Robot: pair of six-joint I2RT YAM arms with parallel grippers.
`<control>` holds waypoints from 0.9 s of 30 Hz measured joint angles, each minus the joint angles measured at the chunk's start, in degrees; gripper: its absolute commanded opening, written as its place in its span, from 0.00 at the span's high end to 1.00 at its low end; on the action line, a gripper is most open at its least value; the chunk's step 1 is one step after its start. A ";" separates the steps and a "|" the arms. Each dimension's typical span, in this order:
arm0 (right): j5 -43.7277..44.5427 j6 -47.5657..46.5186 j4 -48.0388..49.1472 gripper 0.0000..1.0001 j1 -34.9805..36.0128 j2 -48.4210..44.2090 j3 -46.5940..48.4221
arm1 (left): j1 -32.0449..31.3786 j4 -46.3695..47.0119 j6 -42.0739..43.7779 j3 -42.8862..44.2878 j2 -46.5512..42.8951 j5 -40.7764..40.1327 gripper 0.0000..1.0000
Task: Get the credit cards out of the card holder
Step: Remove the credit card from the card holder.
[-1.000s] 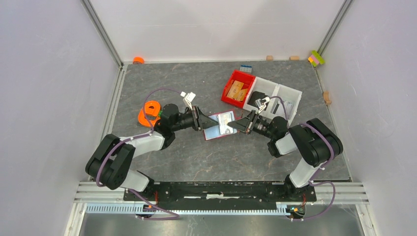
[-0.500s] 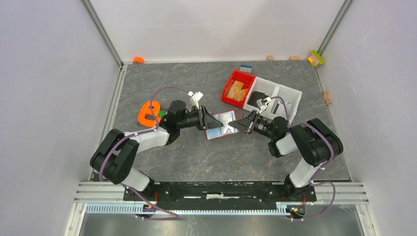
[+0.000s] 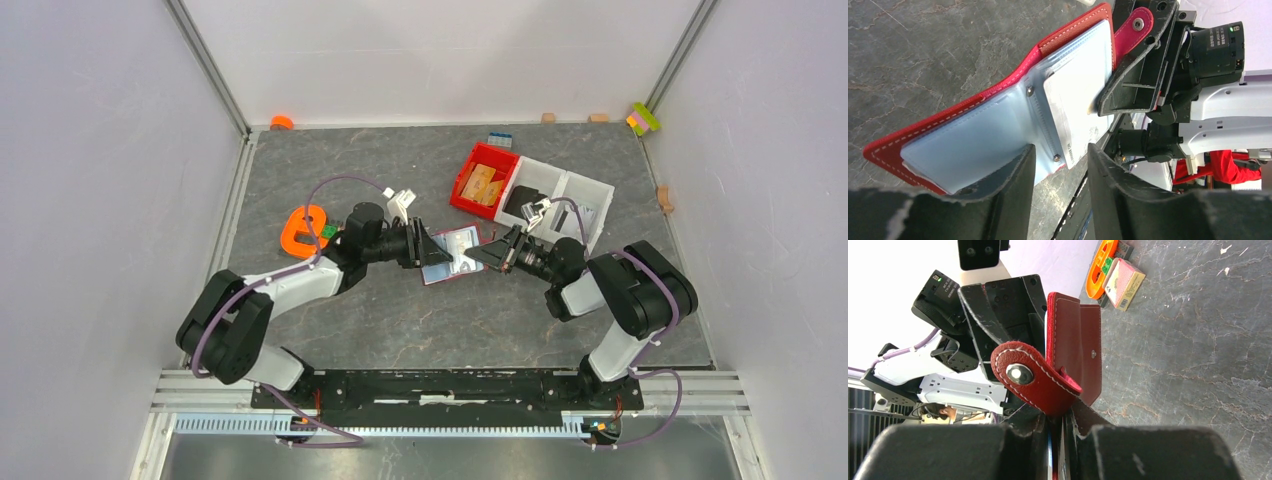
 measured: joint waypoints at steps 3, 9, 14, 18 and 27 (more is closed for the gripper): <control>-0.02 0.02 0.04 0.88 0.00 0.00 0.00 | -0.28 0.94 0.04 0.00 0.76 1.40 0.60; -0.04 -0.07 0.02 0.88 -0.07 0.00 -0.02 | -1.62 4.33 -0.20 1.07 5.33 5.95 0.63; 0.02 -0.24 0.00 0.90 -0.13 0.00 -0.04 | -1.57 6.43 -1.25 1.33 6.91 7.80 0.84; 0.48 -0.28 0.20 0.86 -0.26 0.02 -0.04 | -1.14 6.75 -2.19 1.14 7.15 8.35 0.98; -0.04 2.86 0.52 0.71 -0.52 0.04 -0.04 | -0.13 9.68 -3.02 -1.18 4.81 8.81 0.98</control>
